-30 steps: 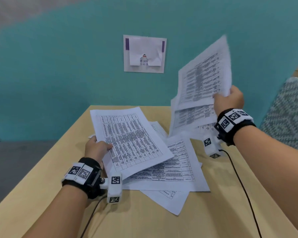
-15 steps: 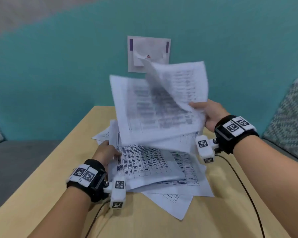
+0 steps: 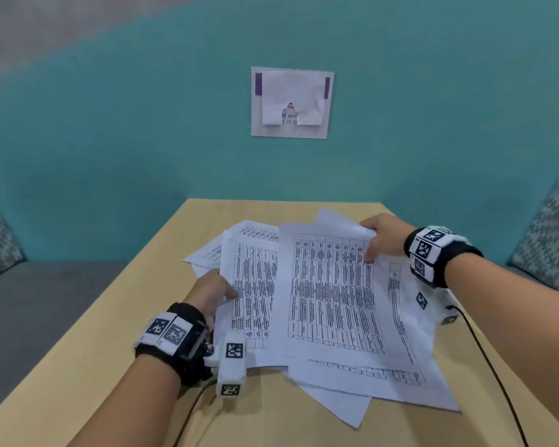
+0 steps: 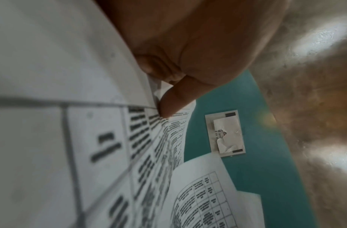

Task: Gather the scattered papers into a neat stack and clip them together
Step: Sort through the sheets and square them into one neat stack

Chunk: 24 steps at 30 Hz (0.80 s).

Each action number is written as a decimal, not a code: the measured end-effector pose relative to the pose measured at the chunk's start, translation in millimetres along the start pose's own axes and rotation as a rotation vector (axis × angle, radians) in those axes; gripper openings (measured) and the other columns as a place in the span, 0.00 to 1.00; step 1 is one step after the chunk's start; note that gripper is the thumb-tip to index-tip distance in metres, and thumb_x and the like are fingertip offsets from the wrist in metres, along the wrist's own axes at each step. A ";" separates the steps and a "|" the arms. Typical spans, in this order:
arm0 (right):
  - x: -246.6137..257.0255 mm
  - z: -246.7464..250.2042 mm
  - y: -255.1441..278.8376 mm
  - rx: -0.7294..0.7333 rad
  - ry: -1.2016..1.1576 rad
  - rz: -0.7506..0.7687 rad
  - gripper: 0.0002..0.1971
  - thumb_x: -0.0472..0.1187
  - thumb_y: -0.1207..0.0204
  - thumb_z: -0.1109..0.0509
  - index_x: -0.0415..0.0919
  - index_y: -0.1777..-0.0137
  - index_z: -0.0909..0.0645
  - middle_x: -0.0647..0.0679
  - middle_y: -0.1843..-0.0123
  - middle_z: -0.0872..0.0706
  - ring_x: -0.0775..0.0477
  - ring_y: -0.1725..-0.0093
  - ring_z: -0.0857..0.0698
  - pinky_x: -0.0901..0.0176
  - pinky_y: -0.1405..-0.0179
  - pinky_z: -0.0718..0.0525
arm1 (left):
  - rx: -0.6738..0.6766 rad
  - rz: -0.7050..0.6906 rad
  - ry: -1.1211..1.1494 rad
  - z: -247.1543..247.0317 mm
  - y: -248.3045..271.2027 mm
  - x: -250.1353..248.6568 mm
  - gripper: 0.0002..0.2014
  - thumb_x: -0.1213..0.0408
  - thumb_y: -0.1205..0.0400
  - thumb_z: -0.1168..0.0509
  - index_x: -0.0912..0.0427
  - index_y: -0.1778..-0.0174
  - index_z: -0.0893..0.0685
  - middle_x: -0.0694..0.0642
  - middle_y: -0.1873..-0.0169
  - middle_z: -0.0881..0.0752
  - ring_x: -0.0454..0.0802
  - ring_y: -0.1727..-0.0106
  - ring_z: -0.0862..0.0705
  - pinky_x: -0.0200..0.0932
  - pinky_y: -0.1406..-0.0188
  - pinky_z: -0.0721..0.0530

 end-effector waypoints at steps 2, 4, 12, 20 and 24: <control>11.0 -2.1 -1.3 -0.009 -0.023 0.035 0.25 0.38 0.37 0.14 0.37 0.39 0.13 0.38 0.40 0.11 0.39 0.43 0.15 0.50 0.47 0.20 | 0.023 0.007 0.021 -5.3 11.5 -6.0 0.25 0.77 0.29 0.34 0.63 0.35 0.17 0.66 0.26 0.17 0.69 0.28 0.19 0.68 0.23 0.24; 24.2 -5.8 -1.6 0.003 -0.062 0.066 0.25 0.40 0.38 0.13 0.35 0.40 0.13 0.37 0.40 0.11 0.38 0.42 0.15 0.53 0.51 0.24 | 0.005 -0.014 0.027 -7.5 23.1 -13.2 0.24 0.66 0.17 0.30 0.62 0.24 0.22 0.59 0.18 0.27 0.61 0.16 0.31 0.58 0.16 0.35; 78.9 -14.5 0.8 -0.111 -0.175 0.194 0.11 0.35 0.35 0.16 0.44 0.59 0.16 0.46 0.57 0.14 0.41 0.52 0.16 0.60 0.64 0.24 | 0.076 -0.082 0.014 -15.2 32.6 -19.9 0.20 0.74 0.23 0.22 0.60 0.37 0.17 0.56 0.47 0.07 0.56 0.47 0.09 0.51 0.47 0.12; 73.0 -4.3 -0.7 -0.247 -0.282 0.151 0.24 0.46 0.31 0.19 0.56 0.35 0.18 0.58 0.37 0.14 0.48 0.35 0.17 0.40 0.28 0.24 | 0.018 -0.184 0.042 -8.7 35.3 -29.8 0.27 0.93 0.24 0.35 0.63 0.35 0.16 0.64 0.44 0.08 0.69 0.42 0.10 0.68 0.38 0.12; 38.5 -1.2 -6.5 -0.266 -0.320 0.048 0.20 0.41 0.25 0.24 0.49 0.33 0.18 0.51 0.38 0.14 0.48 0.40 0.17 0.57 0.43 0.22 | -0.058 -0.185 0.032 -1.4 33.6 -29.3 0.25 0.93 0.25 0.35 0.67 0.37 0.14 0.68 0.44 0.09 0.72 0.43 0.11 0.69 0.38 0.12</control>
Point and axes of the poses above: each hand's wrist, its own y-axis away from the middle knuckle, its own z-axis out of the back of the hand, x = y × z, the point moved 8 cm from there along -y, towards the middle knuckle
